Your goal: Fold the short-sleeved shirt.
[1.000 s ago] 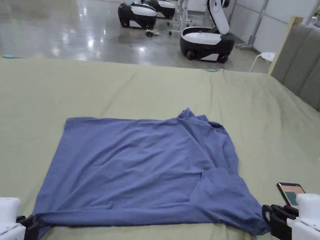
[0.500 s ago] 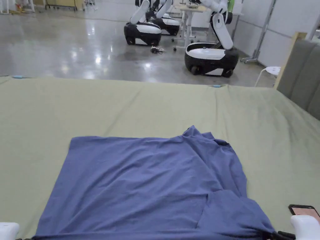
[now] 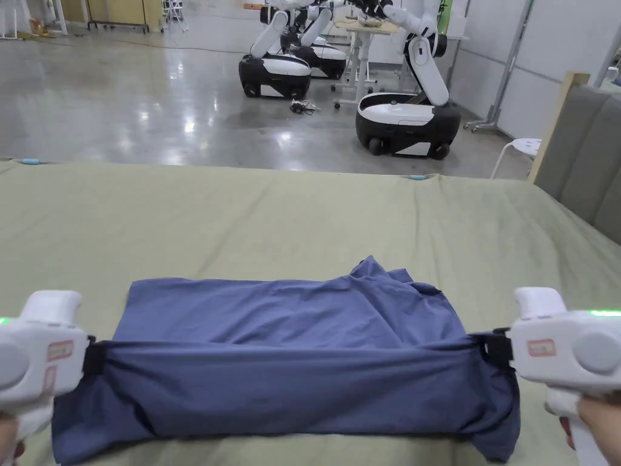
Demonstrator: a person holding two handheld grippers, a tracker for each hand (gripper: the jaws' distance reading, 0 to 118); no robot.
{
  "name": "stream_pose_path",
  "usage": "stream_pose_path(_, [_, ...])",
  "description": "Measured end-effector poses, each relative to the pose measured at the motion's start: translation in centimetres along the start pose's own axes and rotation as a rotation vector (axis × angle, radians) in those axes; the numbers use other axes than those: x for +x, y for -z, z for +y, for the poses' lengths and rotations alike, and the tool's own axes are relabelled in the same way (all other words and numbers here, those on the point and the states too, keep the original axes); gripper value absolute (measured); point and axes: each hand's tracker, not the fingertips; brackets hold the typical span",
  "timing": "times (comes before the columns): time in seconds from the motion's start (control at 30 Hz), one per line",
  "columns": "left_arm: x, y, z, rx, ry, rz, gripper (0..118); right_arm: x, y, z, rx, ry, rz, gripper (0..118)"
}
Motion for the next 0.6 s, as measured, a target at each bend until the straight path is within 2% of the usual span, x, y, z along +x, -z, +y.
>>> stream_pose_path(0.07, [0.3, 3.7, 1.1, -0.085, 0.037, 0.077, 0, 0.2, 3.9, 0.9, -0.059, 0.060, 0.002, 17])
stream_pose_path(0.13, [0.3, 6.8, 1.2, -0.163, 0.034, 0.096, 0, 0.0, 7.2, 0.7, -0.127, 0.041, -0.049, 21])
stream_pose_path(0.17, [0.2, 7.5, 0.8, -0.185, 0.022, 0.086, 10, 0.3, 8.0, 0.2, -0.165, 0.012, -0.091, 41])
stream_pose_path(0.2, [0.2, 7.3, 0.4, -0.194, -0.012, 0.091, 41, 0.4, 7.6, -0.1, -0.126, 0.050, -0.078, 66])
stream_pose_path(0.23, [0.1, 6.7, 0.3, -0.162, -0.047, 0.089, 91, 0.7, 7.1, -0.2, -0.086, 0.107, -0.057, 90])
stream_pose_path(0.27, [0.1, 5.4, 0.1, -0.082, -0.068, 0.088, 118, 1.2, 6.2, -0.4, -0.041, 0.155, -0.014, 98])
stream_pose_path(0.33, [0.1, 1.7, -1.4, 0.060, -0.027, 0.007, 118, 1.5, 3.0, -1.4, 0.076, 0.143, 0.040, 98])
stream_pose_path(0.4, [1.1, -3.2, -3.9, 0.189, 0.008, 0.039, 110, 0.8, -1.6, -3.4, 0.199, 0.107, 0.033, 98])
stream_pose_path(0.5, [2.1, -8.8, -9.3, 0.361, 0.075, 0.059, 112, -1.0, -7.3, -7.9, 0.347, 0.064, 0.073, 98])
stream_pose_path(0.6, [2.5, -11.1, -14.8, 0.398, 0.054, 0.155, 109, -3.4, -10.3, -12.9, 0.418, 0.034, 0.078, 96])
